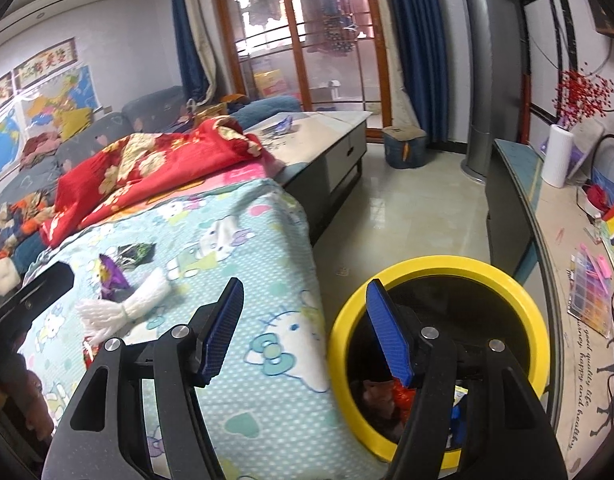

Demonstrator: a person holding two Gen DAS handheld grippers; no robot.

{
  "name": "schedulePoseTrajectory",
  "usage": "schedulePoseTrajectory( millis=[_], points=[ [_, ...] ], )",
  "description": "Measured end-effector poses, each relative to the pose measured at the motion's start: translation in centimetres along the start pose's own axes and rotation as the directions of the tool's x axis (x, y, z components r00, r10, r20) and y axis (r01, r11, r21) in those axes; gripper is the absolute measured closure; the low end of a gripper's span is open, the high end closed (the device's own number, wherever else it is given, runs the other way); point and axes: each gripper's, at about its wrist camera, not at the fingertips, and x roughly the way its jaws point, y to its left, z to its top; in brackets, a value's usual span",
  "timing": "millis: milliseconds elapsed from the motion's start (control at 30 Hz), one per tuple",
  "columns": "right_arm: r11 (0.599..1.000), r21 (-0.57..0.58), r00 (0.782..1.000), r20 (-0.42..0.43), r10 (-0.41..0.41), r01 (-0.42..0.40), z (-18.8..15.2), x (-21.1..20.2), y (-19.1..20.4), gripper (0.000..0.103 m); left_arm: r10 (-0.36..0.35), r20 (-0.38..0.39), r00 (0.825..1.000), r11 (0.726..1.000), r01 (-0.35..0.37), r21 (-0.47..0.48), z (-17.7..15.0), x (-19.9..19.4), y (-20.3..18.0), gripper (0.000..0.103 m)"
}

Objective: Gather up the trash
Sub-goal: 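Move both tools back over the remaining trash on the bed, then grasp the red candy wrapper with the left tool while the right tool grasps the white mesh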

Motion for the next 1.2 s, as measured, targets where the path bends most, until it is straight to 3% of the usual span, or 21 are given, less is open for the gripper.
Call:
schedulePoseTrajectory(
  millis=[567, 867, 1067, 1200],
  points=[
    [0.988, -0.116, 0.995, -0.045, 0.094, -0.099, 0.0, 1.8, 6.3, 0.042, 0.097, 0.024, 0.995, 0.991, -0.094, -0.095, 0.2, -2.0, 5.6, 0.011],
    [0.973, -0.153, 0.983, -0.084, 0.16, -0.172, 0.8, 3.8, 9.9, 0.042, 0.155, -0.008, 0.988, 0.983, -0.155, -0.099, -0.6, -3.1, 9.2, 0.011],
    [0.962, -0.172, 0.972, -0.136, 0.191, -0.213, 1.1, 6.4, 12.4, 0.042, 0.128, -0.07, 0.989, 0.986, -0.134, -0.098, -2.2, -3.1, 10.6, 0.012],
    [0.959, -0.188, 0.969, -0.163, 0.185, -0.215, 1.4, 8.3, 13.8, 0.042, 0.083, -0.114, 0.99, 0.991, -0.095, -0.098, -3.3, -2.5, 10.6, 0.021]
  ],
)
